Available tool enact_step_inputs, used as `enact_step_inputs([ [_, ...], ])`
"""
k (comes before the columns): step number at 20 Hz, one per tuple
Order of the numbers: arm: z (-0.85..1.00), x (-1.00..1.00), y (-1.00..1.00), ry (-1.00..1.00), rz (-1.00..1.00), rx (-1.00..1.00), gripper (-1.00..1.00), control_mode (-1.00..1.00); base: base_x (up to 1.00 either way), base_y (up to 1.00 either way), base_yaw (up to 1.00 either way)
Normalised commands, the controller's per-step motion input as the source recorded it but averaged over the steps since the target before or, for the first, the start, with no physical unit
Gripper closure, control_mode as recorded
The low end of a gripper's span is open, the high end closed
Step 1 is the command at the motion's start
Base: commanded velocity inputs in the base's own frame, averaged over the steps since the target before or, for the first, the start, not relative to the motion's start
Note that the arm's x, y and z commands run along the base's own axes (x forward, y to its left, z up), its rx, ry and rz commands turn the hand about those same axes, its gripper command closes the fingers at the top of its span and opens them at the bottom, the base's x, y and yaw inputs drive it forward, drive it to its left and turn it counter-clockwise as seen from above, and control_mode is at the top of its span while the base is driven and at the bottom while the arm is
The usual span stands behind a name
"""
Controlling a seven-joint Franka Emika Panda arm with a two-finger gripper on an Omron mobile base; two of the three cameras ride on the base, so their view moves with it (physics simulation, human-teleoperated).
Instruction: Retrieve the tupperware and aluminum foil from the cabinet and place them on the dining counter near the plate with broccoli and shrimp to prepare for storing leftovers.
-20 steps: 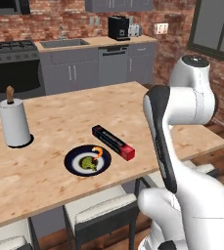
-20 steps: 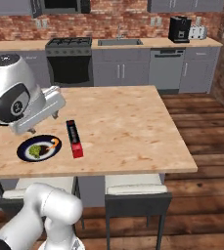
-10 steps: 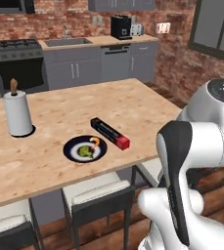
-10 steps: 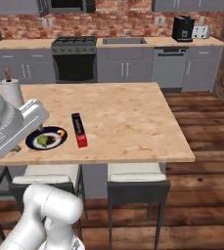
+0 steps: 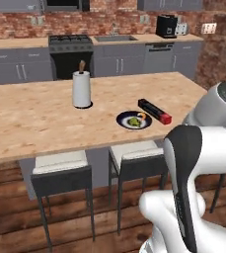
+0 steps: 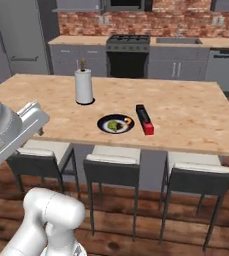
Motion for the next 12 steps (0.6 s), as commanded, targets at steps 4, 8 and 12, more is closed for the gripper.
enact_step_inputs([
  [4, 0.0, 0.0, 0.0, 0.0, 0.0, 0.0, -1.0, 1.0, 0.03, 1.0, 0.29],
  [8, 0.0, 0.0, 0.0, 0.0, 0.0, 0.0, -1.0, 1.0, 0.23, 1.0, 0.22],
  [12, 0.0, 0.0, 0.0, 0.0, 0.0, 0.0, -1.0, 1.0, 0.29, 1.0, 0.21],
])
